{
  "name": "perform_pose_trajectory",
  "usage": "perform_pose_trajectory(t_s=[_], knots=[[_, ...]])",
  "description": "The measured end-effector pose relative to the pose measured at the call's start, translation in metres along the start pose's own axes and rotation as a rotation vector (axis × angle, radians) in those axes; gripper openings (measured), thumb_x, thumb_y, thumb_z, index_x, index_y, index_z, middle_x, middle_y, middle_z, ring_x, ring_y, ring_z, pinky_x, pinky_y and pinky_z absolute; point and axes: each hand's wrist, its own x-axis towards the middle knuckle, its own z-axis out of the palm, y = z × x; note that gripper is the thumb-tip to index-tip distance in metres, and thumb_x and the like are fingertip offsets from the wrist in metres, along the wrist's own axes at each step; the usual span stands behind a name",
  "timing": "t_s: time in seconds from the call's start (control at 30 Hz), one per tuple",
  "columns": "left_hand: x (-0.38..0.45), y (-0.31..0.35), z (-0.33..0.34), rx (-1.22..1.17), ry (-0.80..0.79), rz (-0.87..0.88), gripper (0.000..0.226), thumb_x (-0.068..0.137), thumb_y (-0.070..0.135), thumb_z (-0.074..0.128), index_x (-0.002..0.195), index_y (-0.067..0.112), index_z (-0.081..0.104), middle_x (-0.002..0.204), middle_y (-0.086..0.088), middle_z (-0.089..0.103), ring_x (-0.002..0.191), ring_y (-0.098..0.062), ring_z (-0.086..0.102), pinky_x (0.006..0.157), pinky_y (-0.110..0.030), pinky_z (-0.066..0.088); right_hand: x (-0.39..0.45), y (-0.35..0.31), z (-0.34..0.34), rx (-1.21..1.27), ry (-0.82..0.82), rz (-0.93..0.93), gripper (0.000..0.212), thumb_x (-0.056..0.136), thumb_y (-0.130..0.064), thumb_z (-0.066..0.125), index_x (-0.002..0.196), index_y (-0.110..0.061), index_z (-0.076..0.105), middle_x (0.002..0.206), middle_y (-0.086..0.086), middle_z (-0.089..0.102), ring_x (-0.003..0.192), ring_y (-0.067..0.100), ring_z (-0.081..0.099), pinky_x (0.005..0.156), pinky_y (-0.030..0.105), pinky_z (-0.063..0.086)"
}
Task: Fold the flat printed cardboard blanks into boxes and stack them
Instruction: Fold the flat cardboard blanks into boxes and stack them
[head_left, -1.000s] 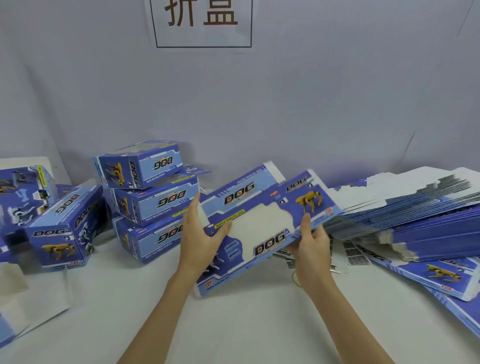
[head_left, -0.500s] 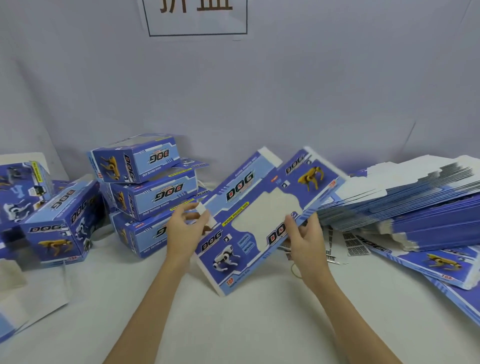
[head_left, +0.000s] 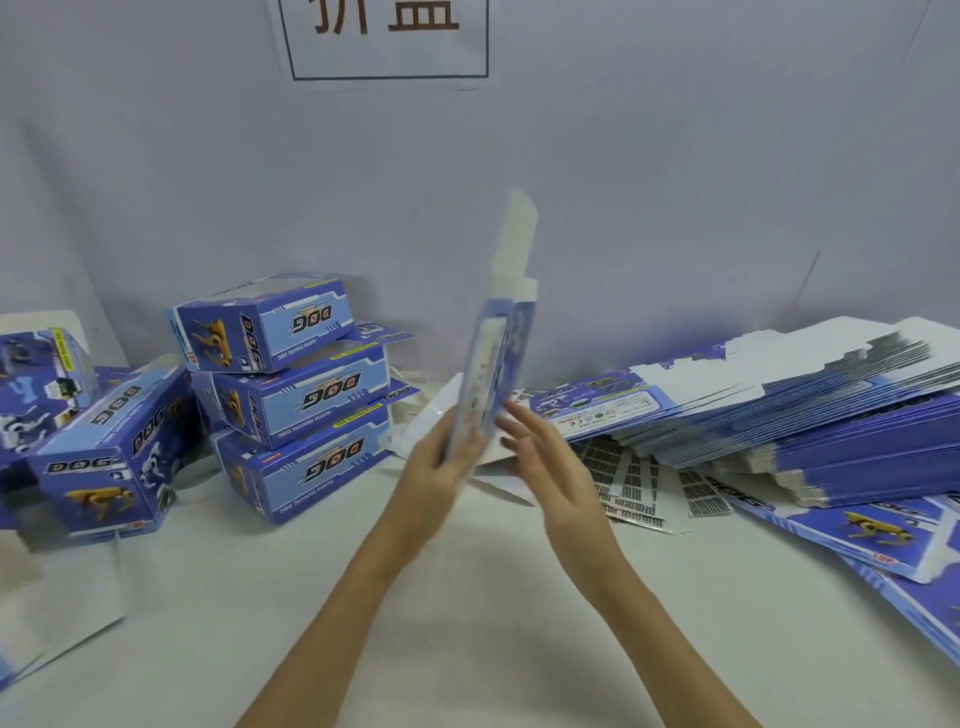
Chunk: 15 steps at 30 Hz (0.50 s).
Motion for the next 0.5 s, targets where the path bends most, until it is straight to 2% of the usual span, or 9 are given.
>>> perform_pose_trajectory(t_s=[0.03,0.1,0.2,0.3,0.37,0.43,0.5], knots=[[0.002,0.004,-0.007,-0.126,0.081,-0.08,0.033,0.087,0.03,0.078,0.119,0.038,0.075,0.117,0.009,0.077,0.113,-0.014,0.072,0.086,-0.021,0.058,0.001,0.004,-0.003,-0.125,0.081,-0.029,0.042,0.109,-0.029,0.056,0.15,-0.027,0.052,0.146,-0.016,0.061,0.134,0.01,0.058,0.108,0.04,0.052],[0.005,0.008,-0.024,-0.331,0.149,-0.25,0.038,0.074,0.028,0.085,0.111,0.026,0.077,0.107,0.0,0.08,0.099,-0.023,0.077,0.07,-0.027,0.062,0.005,0.011,-0.011,-0.302,0.208,-0.051,0.05,0.104,-0.021,0.066,0.151,-0.026,0.049,0.146,-0.016,0.057,0.135,0.006,0.054,0.112,0.04,0.048],[0.005,0.009,-0.04,-0.432,0.085,-0.35,0.026,0.075,0.022,0.083,0.101,0.025,0.082,0.109,-0.009,0.079,0.091,-0.029,0.079,0.065,-0.038,0.063,0.008,0.017,-0.021,-0.228,0.225,0.029,0.066,0.098,-0.025,0.074,0.154,-0.031,0.041,0.147,-0.011,0.059,0.133,0.004,0.058,0.114,0.036,0.047],[0.003,0.007,-0.043,-0.377,0.101,-0.423,0.042,0.077,0.025,0.081,0.118,0.018,0.073,0.112,-0.011,0.079,0.092,-0.031,0.079,0.065,-0.039,0.063,0.01,0.024,-0.023,-0.149,0.206,0.095,0.066,0.096,-0.018,0.078,0.144,-0.044,0.042,0.129,-0.012,0.072,0.116,0.007,0.071,0.105,0.04,0.055],[0.004,0.002,-0.043,-0.246,0.099,-0.387,0.047,0.082,0.029,0.082,0.126,0.02,0.068,0.113,-0.007,0.079,0.097,-0.028,0.078,0.069,-0.037,0.064,0.011,0.031,-0.025,-0.165,0.203,0.146,0.065,0.095,-0.014,0.078,0.142,-0.043,0.042,0.123,-0.01,0.075,0.11,0.008,0.073,0.104,0.043,0.056],[0.004,-0.001,-0.045,-0.137,0.116,-0.338,0.041,0.086,0.027,0.081,0.126,0.026,0.068,0.113,-0.003,0.079,0.098,-0.025,0.078,0.071,-0.035,0.064,0.011,0.032,-0.027,-0.272,0.177,0.21,0.064,0.094,-0.021,0.08,0.142,-0.039,0.043,0.123,-0.008,0.071,0.109,0.007,0.07,0.106,0.044,0.054],[0.003,-0.001,-0.049,-0.113,0.079,-0.357,0.043,0.085,0.028,0.081,0.126,0.03,0.067,0.115,-0.002,0.078,0.1,-0.023,0.077,0.072,-0.034,0.063,0.011,0.032,-0.029,-0.501,0.193,0.163,0.068,0.093,-0.028,0.081,0.15,-0.029,0.044,0.136,-0.003,0.057,0.122,0.007,0.057,0.113,0.035,0.046]])
